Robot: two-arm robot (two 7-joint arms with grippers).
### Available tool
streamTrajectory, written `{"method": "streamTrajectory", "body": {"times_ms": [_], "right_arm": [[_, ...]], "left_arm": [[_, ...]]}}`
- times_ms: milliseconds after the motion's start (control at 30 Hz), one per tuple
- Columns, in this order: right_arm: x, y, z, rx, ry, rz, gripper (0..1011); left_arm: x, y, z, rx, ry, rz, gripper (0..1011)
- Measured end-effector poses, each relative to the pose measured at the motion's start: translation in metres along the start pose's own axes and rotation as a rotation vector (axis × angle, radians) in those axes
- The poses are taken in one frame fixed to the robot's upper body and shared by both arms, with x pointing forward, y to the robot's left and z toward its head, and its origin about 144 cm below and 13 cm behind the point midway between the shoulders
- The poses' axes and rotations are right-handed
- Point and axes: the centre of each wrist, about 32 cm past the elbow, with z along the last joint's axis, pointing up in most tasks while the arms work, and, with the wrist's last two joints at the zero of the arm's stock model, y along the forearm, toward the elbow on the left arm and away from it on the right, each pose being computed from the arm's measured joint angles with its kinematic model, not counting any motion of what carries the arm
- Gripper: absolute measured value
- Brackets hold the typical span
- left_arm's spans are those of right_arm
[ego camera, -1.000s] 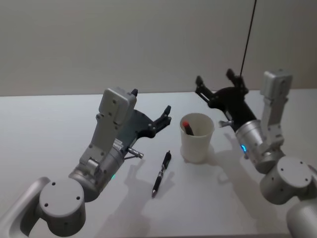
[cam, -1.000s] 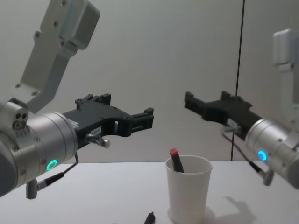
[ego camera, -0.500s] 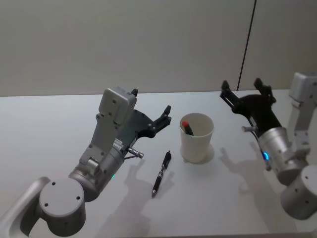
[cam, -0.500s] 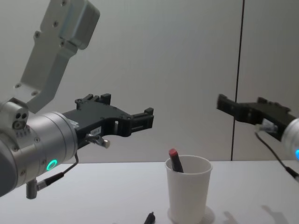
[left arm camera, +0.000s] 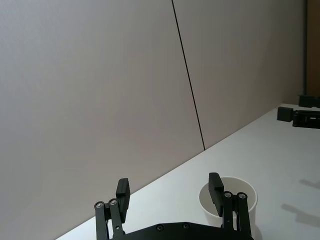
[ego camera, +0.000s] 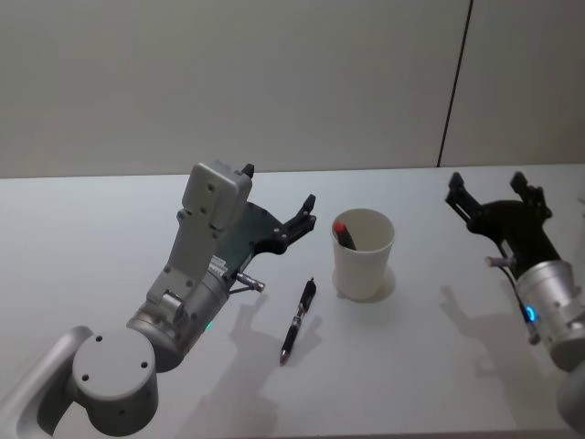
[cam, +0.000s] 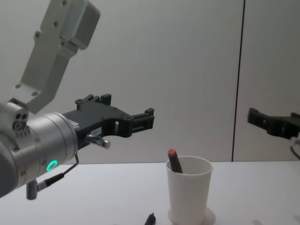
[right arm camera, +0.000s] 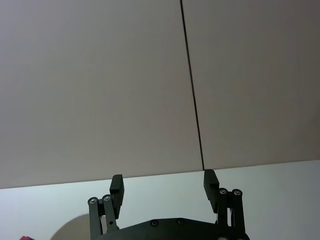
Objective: Place the pen into the pen holder.
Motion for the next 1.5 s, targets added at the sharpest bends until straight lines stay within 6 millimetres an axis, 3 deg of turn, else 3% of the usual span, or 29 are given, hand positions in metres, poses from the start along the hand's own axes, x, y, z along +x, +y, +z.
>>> {"method": "streamTrajectory", "body": {"times_ms": [833, 1500], "right_arm": [[0.015, -0.020, 0.000, -0.039, -0.002, -0.060, 1001], [0.016, -0.023, 0.001, -0.044, -0.002, -0.067, 1001]], "left_arm": [[-0.001, 0.002, -0.001, 0.015, 0.018, 0.002, 1000], [-0.002, 0.019, -0.006, 0.186, 0.171, 0.015, 1000]]}}
